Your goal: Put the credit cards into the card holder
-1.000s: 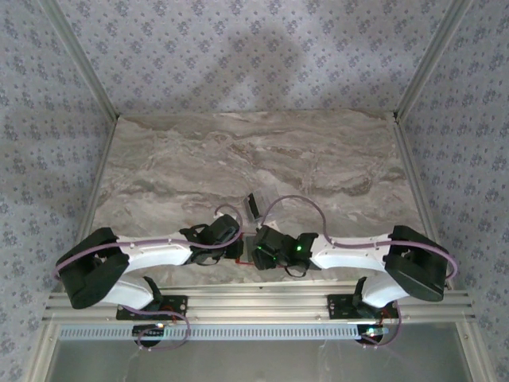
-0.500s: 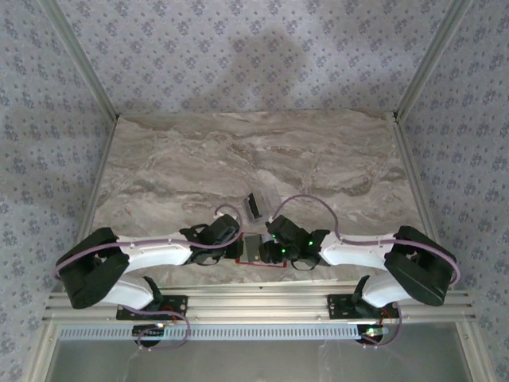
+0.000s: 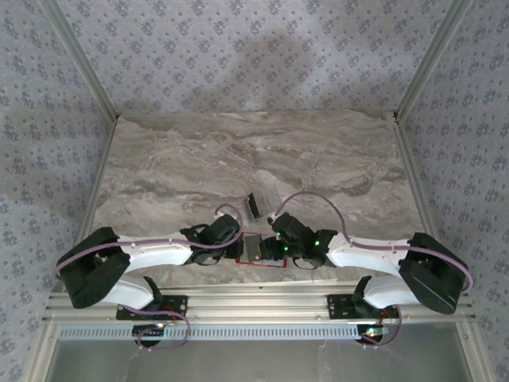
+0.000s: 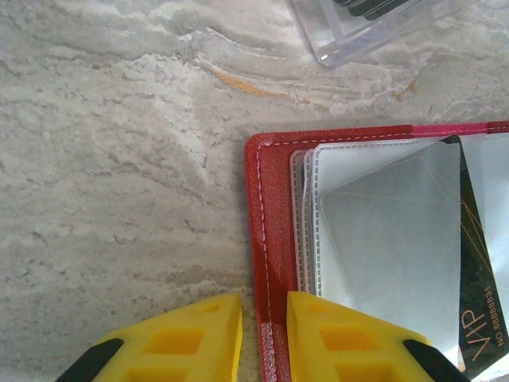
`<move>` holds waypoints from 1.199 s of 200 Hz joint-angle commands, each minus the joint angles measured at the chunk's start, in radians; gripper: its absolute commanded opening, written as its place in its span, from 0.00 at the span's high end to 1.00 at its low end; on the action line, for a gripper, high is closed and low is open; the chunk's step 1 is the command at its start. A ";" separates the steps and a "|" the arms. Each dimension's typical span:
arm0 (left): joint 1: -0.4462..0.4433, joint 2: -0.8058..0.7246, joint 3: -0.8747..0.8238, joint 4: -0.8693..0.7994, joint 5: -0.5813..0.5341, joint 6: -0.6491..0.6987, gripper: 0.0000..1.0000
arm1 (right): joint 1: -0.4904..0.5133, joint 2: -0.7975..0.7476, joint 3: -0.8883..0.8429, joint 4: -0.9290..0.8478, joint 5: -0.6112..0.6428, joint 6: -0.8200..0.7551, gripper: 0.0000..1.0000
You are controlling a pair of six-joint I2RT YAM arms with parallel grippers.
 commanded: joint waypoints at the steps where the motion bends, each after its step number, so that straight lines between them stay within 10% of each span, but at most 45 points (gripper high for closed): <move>1: -0.012 0.032 -0.013 -0.003 0.036 -0.002 0.77 | -0.019 0.035 0.026 0.006 -0.044 -0.022 0.60; 148: -0.019 0.090 -0.037 0.051 0.044 -0.018 0.78 | -0.110 0.189 0.002 0.172 -0.242 -0.018 0.64; 240: -0.024 0.097 -0.051 0.061 0.039 -0.029 0.78 | -0.130 0.182 -0.023 0.176 -0.218 0.020 0.96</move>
